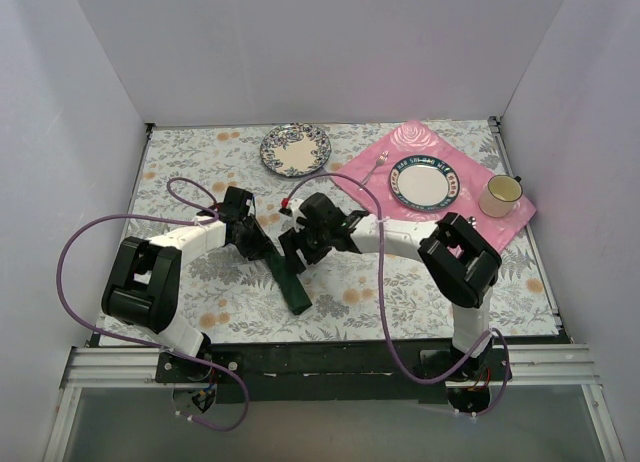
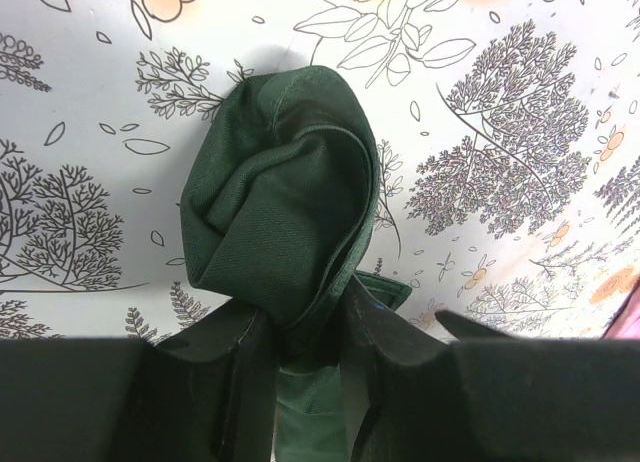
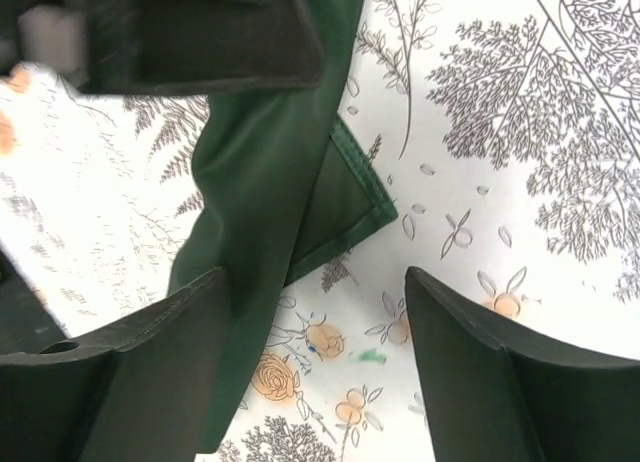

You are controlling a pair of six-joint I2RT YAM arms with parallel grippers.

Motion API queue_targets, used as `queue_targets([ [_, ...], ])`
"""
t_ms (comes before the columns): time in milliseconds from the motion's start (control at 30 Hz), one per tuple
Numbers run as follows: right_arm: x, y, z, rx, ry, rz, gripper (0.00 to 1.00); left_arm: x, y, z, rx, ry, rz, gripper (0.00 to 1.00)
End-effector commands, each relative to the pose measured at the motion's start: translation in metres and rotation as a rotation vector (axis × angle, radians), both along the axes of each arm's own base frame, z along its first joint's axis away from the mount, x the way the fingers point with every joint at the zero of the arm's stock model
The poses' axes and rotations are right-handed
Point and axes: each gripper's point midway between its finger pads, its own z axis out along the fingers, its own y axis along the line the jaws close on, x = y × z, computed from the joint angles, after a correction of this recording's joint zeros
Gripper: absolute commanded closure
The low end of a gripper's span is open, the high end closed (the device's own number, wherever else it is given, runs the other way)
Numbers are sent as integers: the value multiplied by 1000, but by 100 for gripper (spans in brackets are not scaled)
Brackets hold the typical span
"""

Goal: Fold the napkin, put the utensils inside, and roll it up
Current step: Roll the napkin with the utensil

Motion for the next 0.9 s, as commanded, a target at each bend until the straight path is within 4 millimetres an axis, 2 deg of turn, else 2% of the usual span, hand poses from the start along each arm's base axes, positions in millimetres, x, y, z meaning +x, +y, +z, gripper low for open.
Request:
queue_targets([
  [0,8,-7,26,-181,-313,-54,20,-8,11,-3,52,11,-5,82],
  [233,-9,15,44,-200,-476,-84,17,-13,9,-6,33,31,-1,83],
  [367,-18,38,44,-205,-503,-42,17,-14,8,-8,27,39,5,83],
  [567,-27,45,24,-313,-536,-7,17,-14,7,-8,21,43,7,84],
  [867,-42,46,2,-359,-541,46,20,-17,6,-11,8,65,10,85],
])
